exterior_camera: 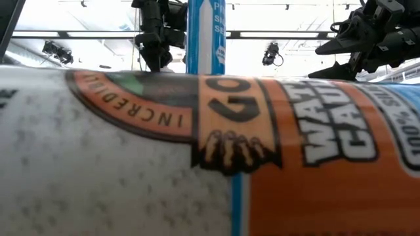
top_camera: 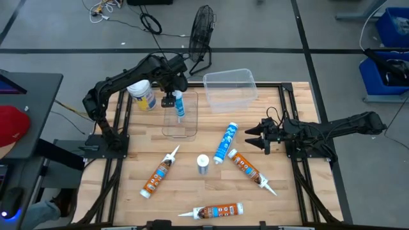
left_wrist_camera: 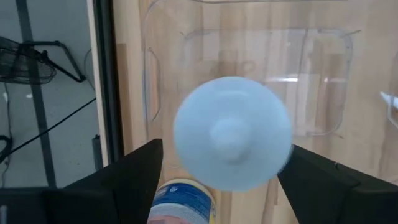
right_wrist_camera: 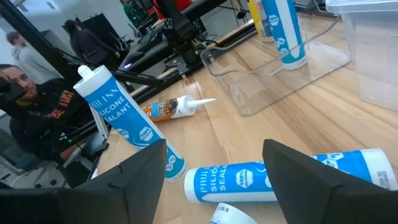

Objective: Pick & place silicon tubes, Sealant and Lysol wipes
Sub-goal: Put the bottom left blue sealant into the transparent bin, then put the bottom blue sealant into the transparent bin

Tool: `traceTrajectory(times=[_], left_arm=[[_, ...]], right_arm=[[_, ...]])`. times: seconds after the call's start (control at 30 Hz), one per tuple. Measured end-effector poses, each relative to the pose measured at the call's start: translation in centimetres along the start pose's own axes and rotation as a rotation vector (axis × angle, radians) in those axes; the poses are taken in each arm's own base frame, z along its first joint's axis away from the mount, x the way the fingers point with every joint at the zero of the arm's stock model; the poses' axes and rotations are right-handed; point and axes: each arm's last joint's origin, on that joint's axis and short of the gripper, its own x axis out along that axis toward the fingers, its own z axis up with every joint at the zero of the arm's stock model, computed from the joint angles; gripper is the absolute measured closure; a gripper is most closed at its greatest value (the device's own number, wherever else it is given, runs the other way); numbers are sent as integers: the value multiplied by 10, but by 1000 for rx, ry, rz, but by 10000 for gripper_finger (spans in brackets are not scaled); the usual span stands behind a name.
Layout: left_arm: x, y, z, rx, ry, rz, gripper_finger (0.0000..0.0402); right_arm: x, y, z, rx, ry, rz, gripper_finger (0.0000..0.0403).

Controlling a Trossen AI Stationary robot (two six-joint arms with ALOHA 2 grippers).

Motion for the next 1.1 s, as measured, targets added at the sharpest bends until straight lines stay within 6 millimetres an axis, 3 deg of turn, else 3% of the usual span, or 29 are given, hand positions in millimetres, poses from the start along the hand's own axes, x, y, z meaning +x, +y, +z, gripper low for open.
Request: traceTrajectory(times=[0.3,0.47,0.83,1.1], left_arm=[[-1,0,-3,4,46,41,73],[-14,-2,-11,8,76,95,67],[-80,-20,-44,-25,-87,205,66],[-138,-58,-75,-41,-371,159,67]], right_arm=[[0,0,0,2,0,0,130],[0,0,0,2,0,0,130],[0,0,0,18,-1,0,130],[0,1,1,26,-13,9,130]])
